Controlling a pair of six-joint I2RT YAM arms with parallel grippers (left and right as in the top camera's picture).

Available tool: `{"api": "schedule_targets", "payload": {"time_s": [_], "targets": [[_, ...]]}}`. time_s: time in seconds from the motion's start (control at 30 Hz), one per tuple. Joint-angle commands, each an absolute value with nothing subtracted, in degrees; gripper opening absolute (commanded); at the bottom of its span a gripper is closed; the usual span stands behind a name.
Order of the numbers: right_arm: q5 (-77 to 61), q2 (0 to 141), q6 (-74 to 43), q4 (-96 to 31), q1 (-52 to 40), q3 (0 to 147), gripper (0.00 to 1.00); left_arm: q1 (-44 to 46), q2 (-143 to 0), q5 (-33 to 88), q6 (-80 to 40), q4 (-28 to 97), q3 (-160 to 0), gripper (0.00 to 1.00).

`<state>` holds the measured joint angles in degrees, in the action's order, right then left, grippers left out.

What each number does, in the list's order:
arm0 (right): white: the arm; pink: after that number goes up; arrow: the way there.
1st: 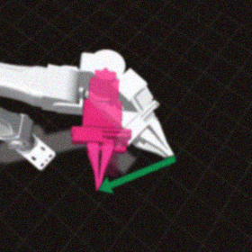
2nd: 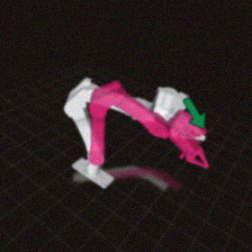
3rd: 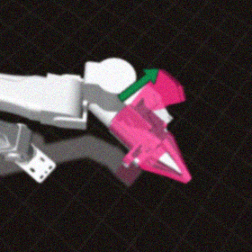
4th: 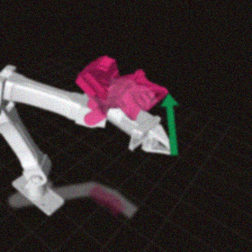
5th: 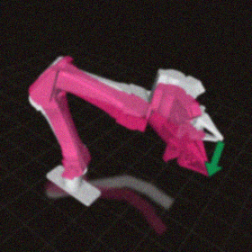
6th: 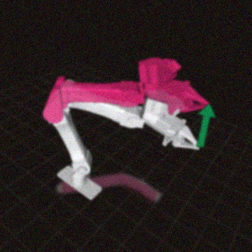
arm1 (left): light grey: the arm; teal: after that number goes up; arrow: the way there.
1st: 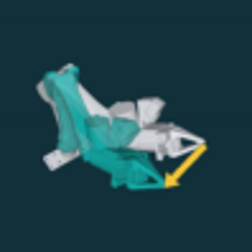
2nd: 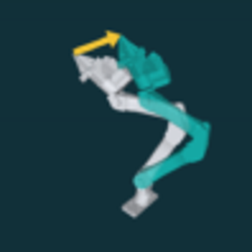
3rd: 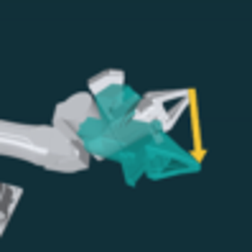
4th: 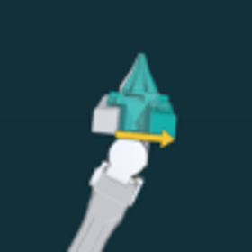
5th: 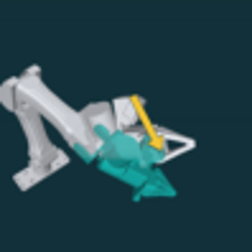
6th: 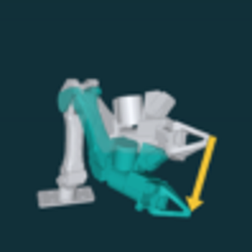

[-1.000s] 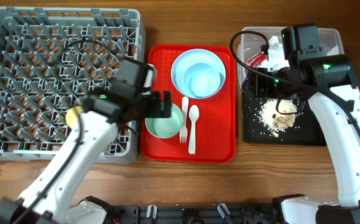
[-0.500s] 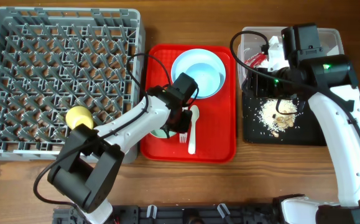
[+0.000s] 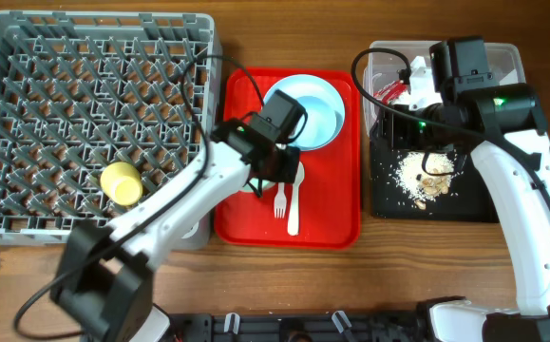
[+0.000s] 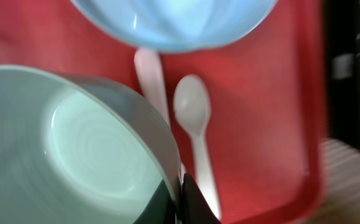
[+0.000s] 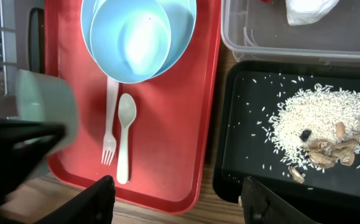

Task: Sort waste into correct bins and load items into the dishwasher rack
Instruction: 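Grasp the green bowl on the tray with the left gripper, then place the green bowl into the rack with the left gripper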

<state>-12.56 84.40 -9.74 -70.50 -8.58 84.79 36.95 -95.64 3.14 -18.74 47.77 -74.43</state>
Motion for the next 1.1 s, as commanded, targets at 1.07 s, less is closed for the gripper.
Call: {"api": "schedule_targets", "payload": {"time_s": [1.07], "targets": [[-11.5, 84.0, -9.0, -71.4, -8.8, 85.0, 0.65, -20.5, -108.5, 69.4, -6.0, 35.2, -77.8, 0.04]]}}
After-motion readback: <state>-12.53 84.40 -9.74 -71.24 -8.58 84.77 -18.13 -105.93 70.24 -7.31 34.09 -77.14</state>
